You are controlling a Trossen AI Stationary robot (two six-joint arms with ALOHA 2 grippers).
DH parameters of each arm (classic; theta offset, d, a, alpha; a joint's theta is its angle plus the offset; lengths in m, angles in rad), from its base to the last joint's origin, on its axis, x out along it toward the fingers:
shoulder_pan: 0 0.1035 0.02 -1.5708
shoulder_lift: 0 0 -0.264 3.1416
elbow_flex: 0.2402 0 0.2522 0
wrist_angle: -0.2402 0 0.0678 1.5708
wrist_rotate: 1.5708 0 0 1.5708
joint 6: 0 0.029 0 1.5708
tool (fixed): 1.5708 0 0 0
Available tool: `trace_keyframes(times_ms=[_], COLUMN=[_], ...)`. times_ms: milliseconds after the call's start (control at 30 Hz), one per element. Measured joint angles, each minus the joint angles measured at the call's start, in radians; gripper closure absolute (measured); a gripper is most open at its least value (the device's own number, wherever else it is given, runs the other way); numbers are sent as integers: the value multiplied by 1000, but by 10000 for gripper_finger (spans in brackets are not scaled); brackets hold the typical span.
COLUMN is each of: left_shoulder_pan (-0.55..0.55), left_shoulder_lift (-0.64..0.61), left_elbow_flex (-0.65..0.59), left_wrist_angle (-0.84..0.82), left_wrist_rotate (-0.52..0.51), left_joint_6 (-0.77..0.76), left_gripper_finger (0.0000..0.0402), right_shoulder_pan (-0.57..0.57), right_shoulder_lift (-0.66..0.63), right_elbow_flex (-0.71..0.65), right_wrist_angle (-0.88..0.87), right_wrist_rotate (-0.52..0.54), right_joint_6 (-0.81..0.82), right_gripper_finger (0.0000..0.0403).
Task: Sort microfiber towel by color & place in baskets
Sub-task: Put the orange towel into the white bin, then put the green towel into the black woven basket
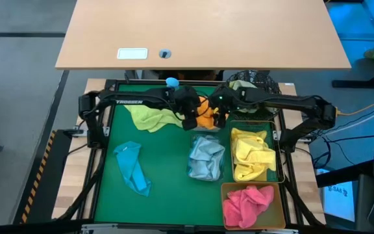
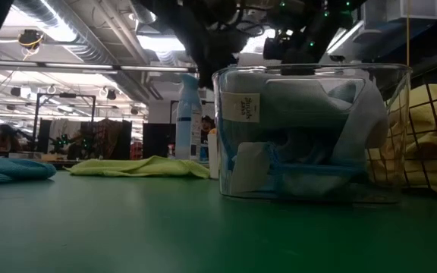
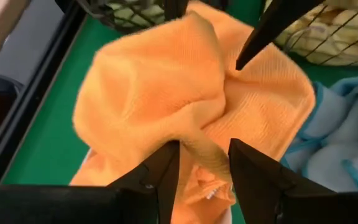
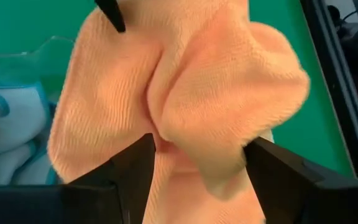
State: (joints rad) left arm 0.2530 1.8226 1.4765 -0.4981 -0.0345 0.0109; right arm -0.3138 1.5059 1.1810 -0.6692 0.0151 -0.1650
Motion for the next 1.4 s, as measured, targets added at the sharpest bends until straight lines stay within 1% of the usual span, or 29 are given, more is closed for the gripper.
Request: trace_keyframes(times_ms=[200, 400, 567, 733, 800, 900, 1033, 1167, 1333, 1400], left_shoulder_pan=[-1, -1, -1, -1, -1, 0, 9, 21, 45, 60], left_shoulder_lift=[-60, -119, -181, -200, -200, -199, -199, -198, -198, -198], left_elbow_flex=[0, 0, 1, 0, -19, -79, -196, -319, -435, -475], left_wrist_angle=[-33, -79, -238, -406, -420, -453, -416, -325, -199, -146], left_wrist_rotate=[3, 20, 25, 14, 0, -2, -8, -25, -164, -194], left_joint_6=[0, 0, 4, 10, 10, 7, 1, -5, -30, -36], left_gripper_finger=[267, 267, 267, 267, 267, 267, 267, 267, 267, 267], right_shoulder_pan=[0, 0, 0, 0, 0, 0, 0, 0, 0, 0], right_shoulder_lift=[-3, -4, -4, -5, -12, -43, -113, -197, -285, -311], right_elbow_flex=[76, 141, 207, 272, 286, 288, 272, 246, 225, 216], right_wrist_angle=[-125, -232, -340, -438, -465, -488, -516, -512, -510, -509], right_wrist_rotate=[4, 54, 53, 53, 53, 49, 46, 46, 47, 47], right_joint_6=[1, 2, 2, 2, 2, 3, 8, 31, 57, 62], right_gripper_finger=[162, 162, 162, 162, 162, 162, 162, 162, 162, 162])
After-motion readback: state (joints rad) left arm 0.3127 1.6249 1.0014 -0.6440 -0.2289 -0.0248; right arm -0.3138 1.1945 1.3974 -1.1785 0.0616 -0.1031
